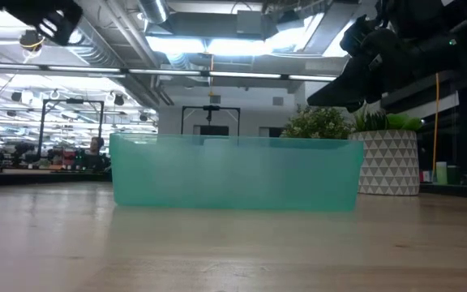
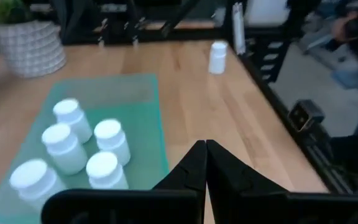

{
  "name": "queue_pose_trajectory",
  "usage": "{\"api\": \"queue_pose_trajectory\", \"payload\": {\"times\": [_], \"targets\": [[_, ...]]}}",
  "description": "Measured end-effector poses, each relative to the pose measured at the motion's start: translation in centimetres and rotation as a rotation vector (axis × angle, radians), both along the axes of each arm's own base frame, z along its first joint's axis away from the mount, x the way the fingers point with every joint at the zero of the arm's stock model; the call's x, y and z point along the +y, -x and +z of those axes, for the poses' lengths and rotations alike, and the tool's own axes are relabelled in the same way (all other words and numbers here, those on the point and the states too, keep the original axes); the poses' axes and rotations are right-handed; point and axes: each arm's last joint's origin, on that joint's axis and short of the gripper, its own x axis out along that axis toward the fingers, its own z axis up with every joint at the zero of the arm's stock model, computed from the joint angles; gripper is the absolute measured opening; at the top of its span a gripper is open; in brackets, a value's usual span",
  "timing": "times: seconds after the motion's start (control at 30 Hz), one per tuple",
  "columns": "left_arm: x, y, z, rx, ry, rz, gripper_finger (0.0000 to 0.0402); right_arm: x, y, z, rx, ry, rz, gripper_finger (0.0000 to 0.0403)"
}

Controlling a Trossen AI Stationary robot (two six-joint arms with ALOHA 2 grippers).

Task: Pick and place pill bottles into a basket
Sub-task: Put the white pill bottle into the blue bin

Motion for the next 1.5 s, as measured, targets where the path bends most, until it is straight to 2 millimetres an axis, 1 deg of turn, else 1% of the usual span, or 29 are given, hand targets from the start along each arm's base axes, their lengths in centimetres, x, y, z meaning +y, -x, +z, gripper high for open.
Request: {"api": "queue_pose_trajectory", "payload": {"times": [0.1,0.23,0.43,0.53,0.63,0.8,0.97,1.27,1.4,1.5], "targets": [[-2.0,-0.2,0.6,0.061,-0.024,0.057,0.0002,0.0,0.0,0.0,0.002,0.000,0.000,0.0016],[-4.7,-0.7,1.3,0.148,-0.030,0.090,0.0002,0.0,0.0,0.0,0.002,0.000,0.000,0.0016],[-8.8,-2.5,2.9,0.291,-0.045,0.135,0.0002,0.0,0.0,0.0,-0.003,-0.037,-0.012,0.0017],[-10.4,-3.4,3.8,0.382,-0.058,0.165,0.0002,0.0,0.0,0.0,-0.004,-0.049,-0.016,0.0017],[-11.5,-4.1,4.5,0.449,-0.065,0.191,0.0008,0.0,0.0,0.0,-0.004,-0.048,-0.016,0.0017],[-12.6,-5.0,4.9,0.471,-0.080,0.204,0.0034,0.0,0.0,0.0,-0.004,-0.044,-0.014,0.0017],[-12.7,-5.1,4.7,0.475,-0.114,0.190,0.0081,0.0,0.0,0.0,0.006,0.031,0.011,0.0017],[-12.7,-5.2,4.8,0.468,-0.090,0.213,0.0183,0.0,-0.1,0.2,-0.018,0.056,0.019,0.0017],[-12.7,-5.2,4.7,0.466,-0.077,0.222,0.0213,0.0,-0.1,0.4,-0.035,0.056,0.018,0.0017],[-12.7,-5.2,4.5,0.468,-0.057,0.237,0.0227,0.0,-0.1,0.4,-0.036,0.055,0.018,0.0017]]}}
